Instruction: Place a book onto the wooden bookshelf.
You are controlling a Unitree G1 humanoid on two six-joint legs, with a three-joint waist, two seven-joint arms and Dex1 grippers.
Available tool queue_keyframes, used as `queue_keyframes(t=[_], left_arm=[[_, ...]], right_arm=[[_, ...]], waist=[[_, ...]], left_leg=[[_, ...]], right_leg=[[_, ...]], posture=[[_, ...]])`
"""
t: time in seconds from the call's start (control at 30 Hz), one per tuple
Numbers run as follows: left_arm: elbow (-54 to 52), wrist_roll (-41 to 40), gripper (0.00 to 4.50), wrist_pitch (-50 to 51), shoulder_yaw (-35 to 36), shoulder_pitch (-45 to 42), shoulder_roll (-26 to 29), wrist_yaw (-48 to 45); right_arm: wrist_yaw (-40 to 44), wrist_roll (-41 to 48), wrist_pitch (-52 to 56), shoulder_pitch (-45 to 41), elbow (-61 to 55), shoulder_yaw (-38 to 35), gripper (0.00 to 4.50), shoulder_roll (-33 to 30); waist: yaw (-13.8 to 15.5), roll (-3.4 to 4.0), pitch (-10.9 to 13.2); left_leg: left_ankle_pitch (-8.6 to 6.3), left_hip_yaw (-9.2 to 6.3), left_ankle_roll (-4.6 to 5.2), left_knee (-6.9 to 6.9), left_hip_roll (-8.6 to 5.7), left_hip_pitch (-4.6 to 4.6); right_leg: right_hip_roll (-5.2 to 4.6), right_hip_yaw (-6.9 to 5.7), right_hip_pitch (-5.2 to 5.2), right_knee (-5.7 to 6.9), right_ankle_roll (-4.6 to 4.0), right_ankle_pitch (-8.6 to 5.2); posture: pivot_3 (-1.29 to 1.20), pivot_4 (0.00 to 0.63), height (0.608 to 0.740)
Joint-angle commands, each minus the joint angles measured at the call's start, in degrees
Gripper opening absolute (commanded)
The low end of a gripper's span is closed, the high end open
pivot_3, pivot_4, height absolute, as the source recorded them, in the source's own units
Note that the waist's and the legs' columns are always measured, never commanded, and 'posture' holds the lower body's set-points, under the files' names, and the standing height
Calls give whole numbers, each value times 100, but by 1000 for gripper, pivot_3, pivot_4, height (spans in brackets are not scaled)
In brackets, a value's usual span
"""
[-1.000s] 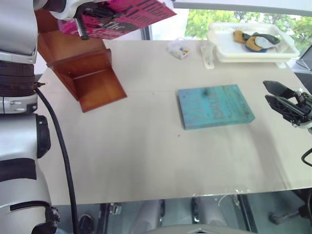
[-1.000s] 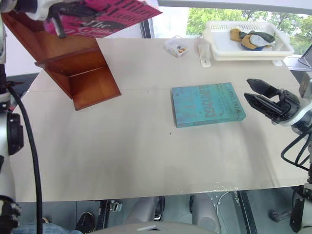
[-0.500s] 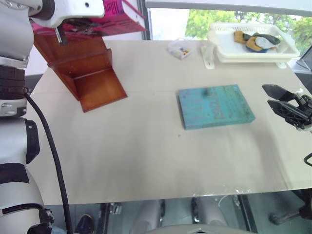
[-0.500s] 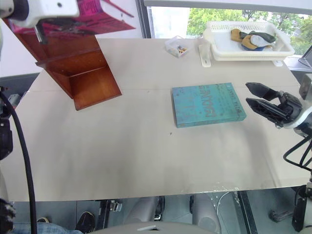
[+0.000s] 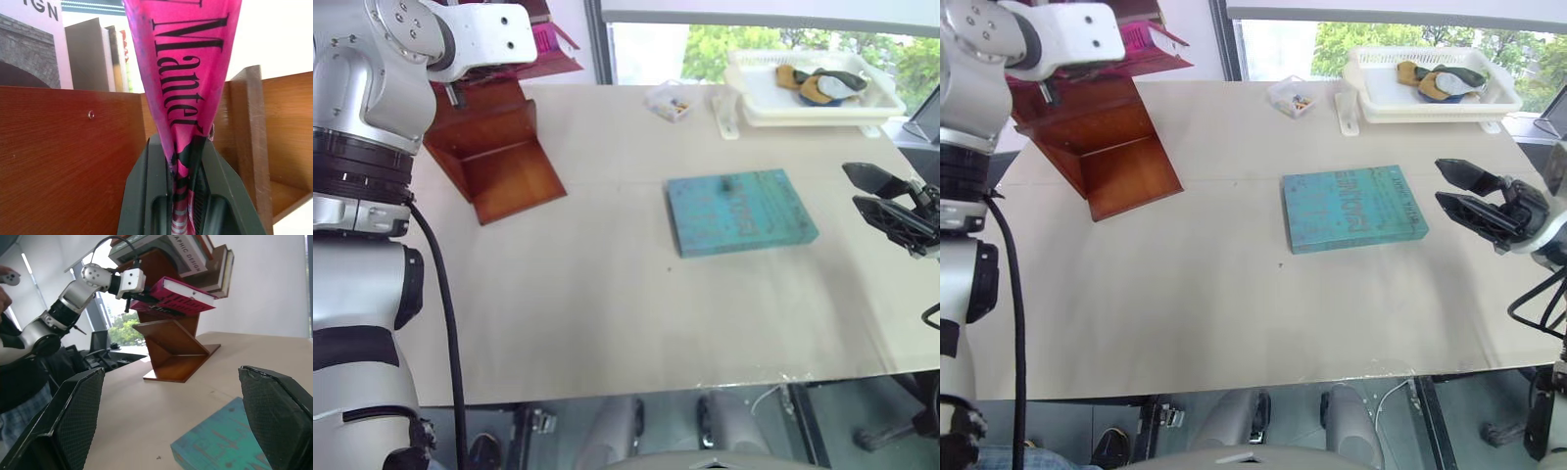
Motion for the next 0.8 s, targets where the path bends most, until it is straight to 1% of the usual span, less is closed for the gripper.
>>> queue_keyframes(t=[0.03,0.17,0.33,0.37,0.43,0.5,0.53,0.67,0.8], left_arm=[[-455,83,13,481,176,383,99,-127],[-979,61,13,920,245,686,43,-290],[-1157,135,13,1142,236,775,70,-306],[-1193,139,810,1178,231,790,63,-315],[-1297,129,1321,1247,223,826,35,-353],[-1324,132,2298,1307,225,839,5,-347],[-1320,146,2635,1322,224,841,1,-333],[-1330,144,4314,1396,247,807,-4,-342],[-1152,151,4314,1336,281,683,74,-279]], right_arm=[[-24,70,-128,68,-203,-220,4500,8],[-57,72,-182,119,-224,-212,4500,62],[-33,28,-219,85,-162,-180,4500,81],[-28,23,-221,63,-139,-175,4500,76],[-24,6,-236,17,-97,-156,4500,77],[-20,-8,-256,-10,-71,-136,4500,92],[-20,-14,-266,-18,-64,-125,4500,102],[-10,-40,-293,-41,-32,-104,4500,133],[-4,-67,-308,-76,9,-104,4500,148]], waist=[[0,9,-5],[4,10,-7],[12,11,-7],[11,11,-7],[6,11,-7],[6,9,-6],[10,8,-5],[24,6,-4],[29,6,-4]], left_leg=[[0,1,0,0,1,0],[0,7,0,0,2,2],[0,6,0,2,2,3],[0,6,0,2,2,2],[0,7,0,2,2,2],[0,7,0,2,2,0],[0,6,0,2,2,-3],[0,5,0,2,-1,-13],[0,3,0,2,-2,-23]], right_leg=[[1,1,0,-1,0,0],[2,9,0,0,-1,0],[2,9,2,0,-1,1],[2,9,2,0,-1,1],[2,10,2,-2,-1,1],[3,10,0,-3,-1,1],[3,9,0,-4,-2,1],[0,8,-4,-13,-2,1],[-1,4,-4,-16,-2,1]], posture=[[0,150,740],[0,150,740],[0,150,740],[0,150,740],[0,150,740],[0,150,740],[0,150,740],[0,150,740],[0,150,740]])
